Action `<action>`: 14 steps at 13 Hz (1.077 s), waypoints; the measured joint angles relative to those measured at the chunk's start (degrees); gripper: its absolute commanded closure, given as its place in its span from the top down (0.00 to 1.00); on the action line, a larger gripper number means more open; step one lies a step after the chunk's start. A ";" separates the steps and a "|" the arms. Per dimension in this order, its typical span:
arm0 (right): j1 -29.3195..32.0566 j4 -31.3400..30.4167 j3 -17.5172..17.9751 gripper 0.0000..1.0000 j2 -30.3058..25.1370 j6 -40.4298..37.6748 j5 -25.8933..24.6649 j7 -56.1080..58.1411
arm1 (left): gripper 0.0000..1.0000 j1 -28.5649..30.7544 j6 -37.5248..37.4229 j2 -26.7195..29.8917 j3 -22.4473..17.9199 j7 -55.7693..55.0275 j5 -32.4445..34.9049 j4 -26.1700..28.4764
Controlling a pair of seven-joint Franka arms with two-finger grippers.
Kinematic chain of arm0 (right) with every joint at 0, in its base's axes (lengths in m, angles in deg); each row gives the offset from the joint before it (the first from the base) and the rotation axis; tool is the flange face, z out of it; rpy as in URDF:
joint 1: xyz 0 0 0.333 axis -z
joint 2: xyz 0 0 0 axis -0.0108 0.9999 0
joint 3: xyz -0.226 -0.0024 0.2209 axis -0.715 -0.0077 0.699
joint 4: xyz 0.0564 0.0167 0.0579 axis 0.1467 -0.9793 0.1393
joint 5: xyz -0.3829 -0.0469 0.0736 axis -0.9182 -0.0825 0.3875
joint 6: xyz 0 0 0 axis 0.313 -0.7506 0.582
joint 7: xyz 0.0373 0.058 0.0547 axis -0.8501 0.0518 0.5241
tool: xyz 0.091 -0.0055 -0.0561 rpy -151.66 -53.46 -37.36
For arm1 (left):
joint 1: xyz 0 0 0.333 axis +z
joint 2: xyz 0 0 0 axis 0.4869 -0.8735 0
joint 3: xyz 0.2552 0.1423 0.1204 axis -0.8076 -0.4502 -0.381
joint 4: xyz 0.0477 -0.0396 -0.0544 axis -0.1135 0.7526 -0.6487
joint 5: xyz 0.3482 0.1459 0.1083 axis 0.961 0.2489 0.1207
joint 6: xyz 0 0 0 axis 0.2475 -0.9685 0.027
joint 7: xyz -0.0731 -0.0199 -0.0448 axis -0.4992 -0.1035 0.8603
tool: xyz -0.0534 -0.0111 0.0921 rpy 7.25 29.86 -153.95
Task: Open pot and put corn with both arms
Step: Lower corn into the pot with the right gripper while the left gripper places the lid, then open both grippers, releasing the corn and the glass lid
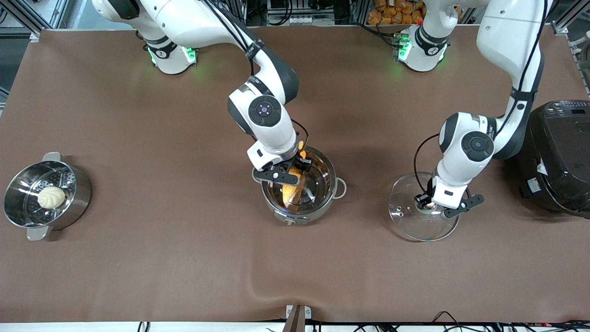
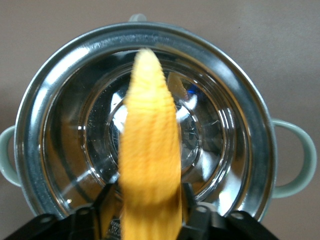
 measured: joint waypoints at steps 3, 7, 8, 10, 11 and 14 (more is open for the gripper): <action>-0.01 1.45 -0.16 1.00 0.16 -1.95 0.01 -0.06 | 1.00 0.41 1.20 -0.94 0.02 0.20 0.39 -0.20; 2.13 8.17 -1.37 1.00 -0.70 -11.34 -0.06 3.43 | 1.00 0.64 0.37 2.56 0.03 0.97 0.43 -1.61; 3.73 8.89 -1.66 1.00 -1.78 -12.03 -0.09 5.34 | 1.00 0.74 -2.12 4.74 0.03 2.32 0.44 -2.14; 8.58 9.58 -1.96 1.00 -5.31 -17.45 -0.14 11.15 | 1.00 0.94 -9.71 9.65 0.07 5.93 0.44 -3.60; 11.50 9.62 -2.07 1.00 -7.29 -20.65 -0.15 15.23 | 1.00 1.00 -13.73 12.20 0.10 7.60 0.44 -4.33; 20.35 9.51 -2.22 1.00 -11.84 -25.76 -0.15 25.01 | 1.00 1.05 -25.31 18.63 0.28 12.01 0.44 -6.73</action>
